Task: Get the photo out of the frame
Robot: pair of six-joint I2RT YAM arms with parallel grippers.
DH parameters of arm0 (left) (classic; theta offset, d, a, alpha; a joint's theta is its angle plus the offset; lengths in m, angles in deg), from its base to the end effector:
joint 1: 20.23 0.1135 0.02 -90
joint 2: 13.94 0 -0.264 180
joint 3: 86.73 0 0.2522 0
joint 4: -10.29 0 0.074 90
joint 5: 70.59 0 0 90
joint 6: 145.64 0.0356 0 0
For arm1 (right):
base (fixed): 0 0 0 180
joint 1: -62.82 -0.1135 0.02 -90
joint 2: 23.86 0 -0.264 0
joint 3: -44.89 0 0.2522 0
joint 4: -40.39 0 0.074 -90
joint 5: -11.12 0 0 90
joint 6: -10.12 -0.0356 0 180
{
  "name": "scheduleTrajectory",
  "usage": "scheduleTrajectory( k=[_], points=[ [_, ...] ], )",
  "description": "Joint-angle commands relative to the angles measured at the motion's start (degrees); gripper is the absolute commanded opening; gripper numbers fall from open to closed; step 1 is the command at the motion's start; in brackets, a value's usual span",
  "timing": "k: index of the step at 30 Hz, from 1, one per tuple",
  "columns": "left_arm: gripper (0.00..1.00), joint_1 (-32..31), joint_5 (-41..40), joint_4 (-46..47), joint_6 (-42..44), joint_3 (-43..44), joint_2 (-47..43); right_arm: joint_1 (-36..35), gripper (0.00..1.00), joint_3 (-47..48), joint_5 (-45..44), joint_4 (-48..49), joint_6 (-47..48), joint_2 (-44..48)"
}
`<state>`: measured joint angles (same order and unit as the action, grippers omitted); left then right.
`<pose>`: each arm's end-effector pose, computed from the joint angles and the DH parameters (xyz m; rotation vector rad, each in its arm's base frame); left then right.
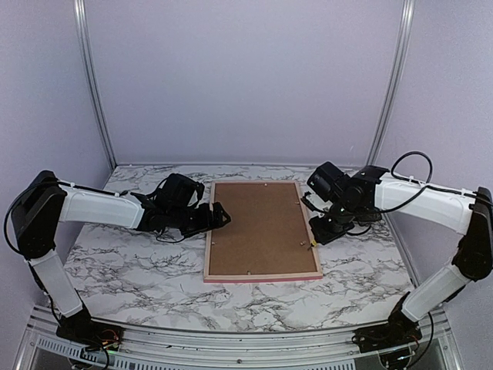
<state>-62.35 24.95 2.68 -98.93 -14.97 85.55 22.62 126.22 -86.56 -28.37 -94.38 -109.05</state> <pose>0.2766 -0.2547 0.1932 0.0347 2.3467 -0.9058 0.2186 0.1785 0.2553 -0.5971 2.7472 0.0298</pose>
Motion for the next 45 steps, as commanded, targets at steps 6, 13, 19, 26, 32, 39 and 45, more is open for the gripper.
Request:
scheduleTrajectory(
  k=[6, 13, 19, 26, 32, 39, 45],
  points=[
    [0.99, 0.30, -0.24, -0.80, 0.46, 0.36, -0.14, 0.35, 0.00, 4.59, -7.15, 1.59, -2.45, 0.51],
    [0.99, 0.93, -0.64, -1.48, 0.96, 0.30, -1.07, 3.02, 0.00, 4.53, -10.50, 13.22, -3.39, -2.49],
    [0.99, 1.40, -0.89, -2.05, 1.35, -0.08, -1.86, 4.99, 0.00, 4.08, -9.79, 22.03, -2.68, -7.29],
    [0.99, 1.57, -1.01, -2.24, 1.22, -0.25, -2.39, 7.37, 0.00, 4.66, -11.14, 26.06, -0.94, -12.15],
    [0.99, 1.63, -1.23, -2.63, 1.32, -0.45, -2.58, 8.01, 0.00, 4.07, -12.68, 28.99, 0.09, -14.58],
    [0.99, 1.70, -1.22, -2.96, 1.44, -0.35, -2.68, 8.21, 0.00, 5.11, -15.23, 32.28, 1.15, -18.38],
    [0.99, 1.88, -1.23, -3.49, 1.95, -0.19, -2.29, 8.41, 0.00, 7.38, -18.09, 34.40, 2.85, -22.00]
  ],
)
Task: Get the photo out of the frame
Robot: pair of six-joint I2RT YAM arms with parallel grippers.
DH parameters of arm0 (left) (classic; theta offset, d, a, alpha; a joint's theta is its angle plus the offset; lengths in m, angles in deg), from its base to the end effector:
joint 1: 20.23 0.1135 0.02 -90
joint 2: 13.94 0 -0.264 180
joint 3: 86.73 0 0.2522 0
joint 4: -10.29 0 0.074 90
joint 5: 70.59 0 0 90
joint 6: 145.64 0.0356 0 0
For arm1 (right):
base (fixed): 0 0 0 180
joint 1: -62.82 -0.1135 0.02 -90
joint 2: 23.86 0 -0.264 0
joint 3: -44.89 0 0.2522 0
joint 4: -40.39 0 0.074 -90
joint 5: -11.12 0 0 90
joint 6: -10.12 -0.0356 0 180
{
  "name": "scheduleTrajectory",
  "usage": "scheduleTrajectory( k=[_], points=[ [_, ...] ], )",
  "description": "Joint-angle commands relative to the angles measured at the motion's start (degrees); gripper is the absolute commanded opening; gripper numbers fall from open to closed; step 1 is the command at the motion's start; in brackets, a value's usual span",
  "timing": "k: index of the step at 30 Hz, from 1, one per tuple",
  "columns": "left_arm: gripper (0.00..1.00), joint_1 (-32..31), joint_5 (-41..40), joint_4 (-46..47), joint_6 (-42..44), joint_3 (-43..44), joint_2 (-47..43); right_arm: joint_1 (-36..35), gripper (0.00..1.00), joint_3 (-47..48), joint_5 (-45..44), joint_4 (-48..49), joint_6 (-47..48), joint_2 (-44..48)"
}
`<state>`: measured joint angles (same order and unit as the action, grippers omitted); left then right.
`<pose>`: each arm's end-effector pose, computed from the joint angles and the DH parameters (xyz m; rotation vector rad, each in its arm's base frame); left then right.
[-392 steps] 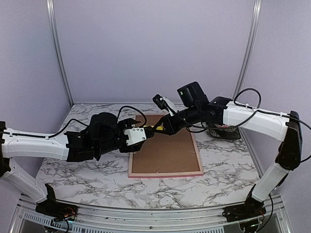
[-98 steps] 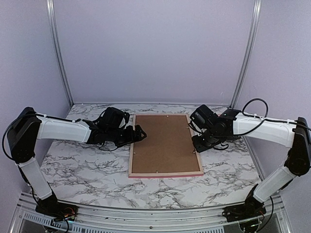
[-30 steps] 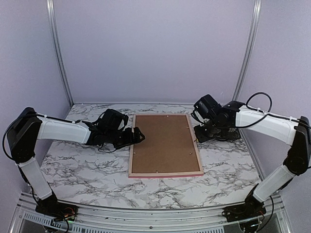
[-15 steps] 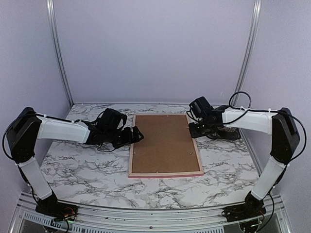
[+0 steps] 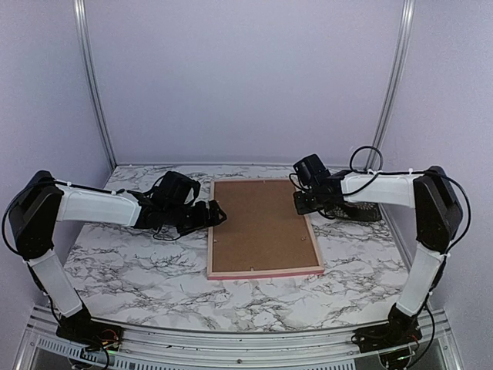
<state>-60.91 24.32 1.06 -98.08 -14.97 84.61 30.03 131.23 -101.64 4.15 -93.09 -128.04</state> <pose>0.2808 -0.2454 0.1965 0.0152 2.3474 -0.8683 0.3331 0.1982 0.2057 -0.2552 2.4054 -0.1415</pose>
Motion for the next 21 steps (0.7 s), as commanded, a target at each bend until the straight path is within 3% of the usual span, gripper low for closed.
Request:
scheduleTrajectory(
  k=[1, 6, 14, 21],
  points=[
    [0.99, 0.51, -1.11, -2.29, 1.35, 0.06, -1.22, 0.98, 0.00, 2.74, -3.33, 2.21, 1.80, -3.34],
    [0.94, 1.13, -7.72, -11.14, 4.71, 6.17, 2.32, 1.00, 0.00, 4.30, -2.81, 2.33, 1.95, -4.48],
    [0.55, 0.72, -12.99, -18.71, 6.55, 12.70, 9.47, 0.98, 0.00, 3.41, -1.20, 1.20, 0.72, -1.77],
    [0.51, -0.81, -15.06, -20.73, 8.42, 16.02, 14.00, 0.98, 0.00, 2.80, -0.57, 0.84, 0.67, 0.48]
  ],
)
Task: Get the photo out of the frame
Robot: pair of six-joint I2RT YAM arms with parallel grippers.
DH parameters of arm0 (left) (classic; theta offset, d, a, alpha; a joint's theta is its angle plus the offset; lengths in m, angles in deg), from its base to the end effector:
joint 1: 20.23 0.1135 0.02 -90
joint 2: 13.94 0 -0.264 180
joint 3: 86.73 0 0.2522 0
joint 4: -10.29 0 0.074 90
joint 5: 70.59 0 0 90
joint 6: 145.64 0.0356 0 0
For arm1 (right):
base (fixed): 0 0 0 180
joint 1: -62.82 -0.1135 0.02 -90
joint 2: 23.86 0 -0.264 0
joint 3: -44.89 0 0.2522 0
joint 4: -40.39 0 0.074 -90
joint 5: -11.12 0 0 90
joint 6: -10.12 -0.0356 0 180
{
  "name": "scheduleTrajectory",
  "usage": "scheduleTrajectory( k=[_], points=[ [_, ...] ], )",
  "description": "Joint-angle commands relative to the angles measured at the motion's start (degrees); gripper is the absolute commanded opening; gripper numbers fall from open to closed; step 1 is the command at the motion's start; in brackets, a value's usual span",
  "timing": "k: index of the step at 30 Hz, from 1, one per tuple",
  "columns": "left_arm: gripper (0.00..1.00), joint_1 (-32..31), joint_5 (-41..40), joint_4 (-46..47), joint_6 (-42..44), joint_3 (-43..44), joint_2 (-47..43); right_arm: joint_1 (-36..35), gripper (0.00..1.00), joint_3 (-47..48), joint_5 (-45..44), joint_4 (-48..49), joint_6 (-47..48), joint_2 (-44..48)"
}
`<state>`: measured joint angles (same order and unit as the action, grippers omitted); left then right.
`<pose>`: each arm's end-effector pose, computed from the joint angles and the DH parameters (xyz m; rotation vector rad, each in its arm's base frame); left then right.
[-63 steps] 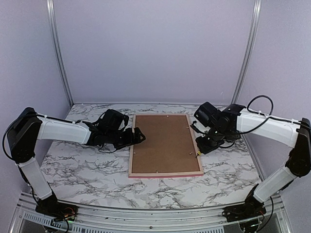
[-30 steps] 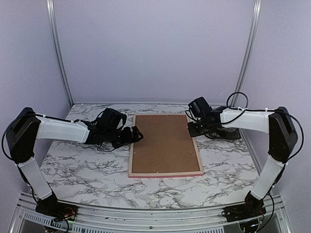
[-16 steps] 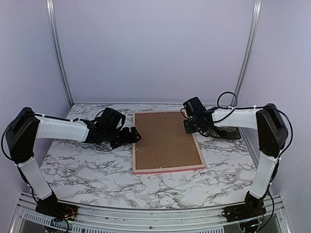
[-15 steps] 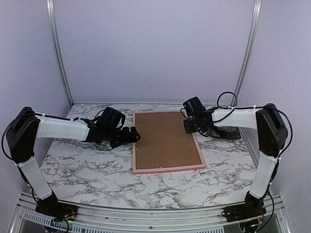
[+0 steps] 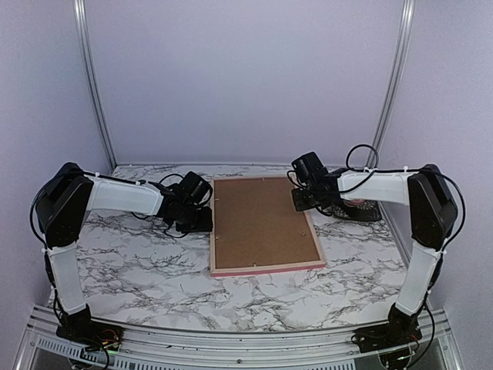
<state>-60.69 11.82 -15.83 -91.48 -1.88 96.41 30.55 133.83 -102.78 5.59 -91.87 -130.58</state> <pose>0.3129 -0.2607 0.1668 0.0432 2.5061 -0.4080 0.3466 0.2018 0.2047 -0.2515 2.3764 -0.1632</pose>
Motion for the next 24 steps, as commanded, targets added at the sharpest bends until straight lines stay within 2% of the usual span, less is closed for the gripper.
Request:
scheduleTrajectory(
  k=[1, 5, 8, 16, 21, 24],
  points=[
    [0.50, -1.11, -2.55, -4.08, 1.82, 3.46, 2.91, 0.50, 0.00, -0.14, 0.53, -0.39, -0.52, 3.28],
    [0.47, -1.77, -2.55, -4.16, 2.07, 4.53, 4.48, 0.45, 0.00, -0.93, 0.61, -0.08, -0.53, 3.95],
    [0.40, -1.98, -3.12, -4.60, 2.02, 5.14, 5.51, 0.46, 0.00, -1.54, 0.70, 0.24, -0.68, 4.44],
    [0.28, -2.49, -2.78, -5.06, 2.08, 5.21, 7.26, 0.43, 0.00, -2.19, 0.92, 0.23, -0.69, 5.11],
    [0.08, -2.65, -3.08, -5.84, 2.24, 4.42, 6.35, 0.46, 0.00, -2.32, 1.11, 0.09, -0.75, 5.27],
    [0.00, -2.63, -3.55, -6.30, 2.61, 3.20, 4.94, 0.47, 0.00, -2.81, 1.92, -0.15, -1.10, 5.55]
  ],
)
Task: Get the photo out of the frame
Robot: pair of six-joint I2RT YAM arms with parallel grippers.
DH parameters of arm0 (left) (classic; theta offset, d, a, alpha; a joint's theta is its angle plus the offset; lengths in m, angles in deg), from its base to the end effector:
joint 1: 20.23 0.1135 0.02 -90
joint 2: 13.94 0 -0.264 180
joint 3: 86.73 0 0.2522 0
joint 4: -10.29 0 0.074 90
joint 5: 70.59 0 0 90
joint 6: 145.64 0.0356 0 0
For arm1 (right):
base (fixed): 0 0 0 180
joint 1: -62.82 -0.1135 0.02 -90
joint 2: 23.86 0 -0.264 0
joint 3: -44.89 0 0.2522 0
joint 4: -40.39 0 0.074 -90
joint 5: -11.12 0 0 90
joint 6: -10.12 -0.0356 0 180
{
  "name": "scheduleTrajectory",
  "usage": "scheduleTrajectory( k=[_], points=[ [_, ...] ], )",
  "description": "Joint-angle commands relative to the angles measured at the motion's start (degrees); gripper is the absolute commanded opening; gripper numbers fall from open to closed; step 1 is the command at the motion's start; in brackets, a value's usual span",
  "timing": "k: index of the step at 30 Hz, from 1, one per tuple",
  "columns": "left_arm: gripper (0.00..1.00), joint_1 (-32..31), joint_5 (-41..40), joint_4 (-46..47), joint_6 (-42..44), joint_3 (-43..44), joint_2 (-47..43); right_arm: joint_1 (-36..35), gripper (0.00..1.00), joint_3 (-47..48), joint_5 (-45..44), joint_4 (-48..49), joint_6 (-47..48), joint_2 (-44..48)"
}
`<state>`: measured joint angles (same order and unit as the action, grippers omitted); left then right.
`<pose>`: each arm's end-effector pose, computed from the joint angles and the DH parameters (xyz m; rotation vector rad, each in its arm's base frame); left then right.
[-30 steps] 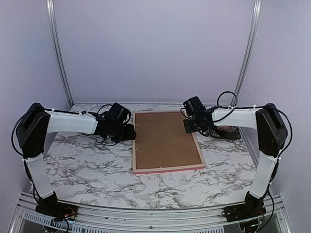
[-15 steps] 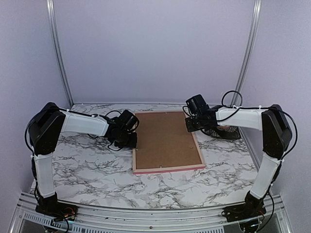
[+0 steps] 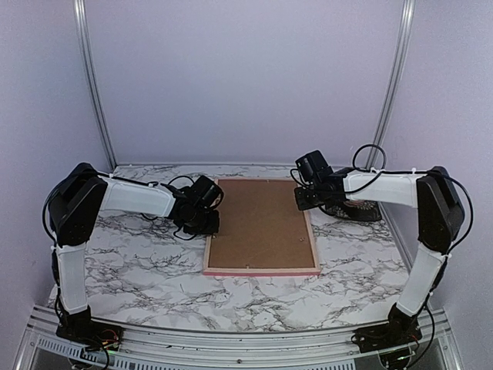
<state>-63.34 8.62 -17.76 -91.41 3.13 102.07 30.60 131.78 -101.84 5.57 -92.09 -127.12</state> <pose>0.3155 -0.2862 0.1512 0.0847 2.5232 -0.3337 0.3369 0.1959 0.2162 -0.2447 2.3622 -0.1299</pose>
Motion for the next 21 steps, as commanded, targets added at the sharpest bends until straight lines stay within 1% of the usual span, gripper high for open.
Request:
scheduleTrajectory(
  k=[1, 7, 15, 21],
  points=[
    [0.00, -0.03, -0.27, -4.50, 2.73, -2.19, -1.15, 0.41, 0.00, -0.94, 1.17, -0.42, -1.12, 2.10],
    [0.00, 0.03, 0.69, -4.93, 1.25, -4.67, -3.51, -0.04, 0.00, -2.08, 2.04, -2.81, -2.99, 3.55],
    [0.00, -0.77, 0.83, -4.97, -0.60, -5.67, -4.82, -1.62, 0.00, -4.51, 4.02, -4.96, -5.31, 6.46],
    [0.00, -0.88, 0.64, -5.09, -0.88, -6.51, -5.45, -2.01, 0.00, -6.21, 5.44, -3.87, -5.70, 6.26]
  ],
)
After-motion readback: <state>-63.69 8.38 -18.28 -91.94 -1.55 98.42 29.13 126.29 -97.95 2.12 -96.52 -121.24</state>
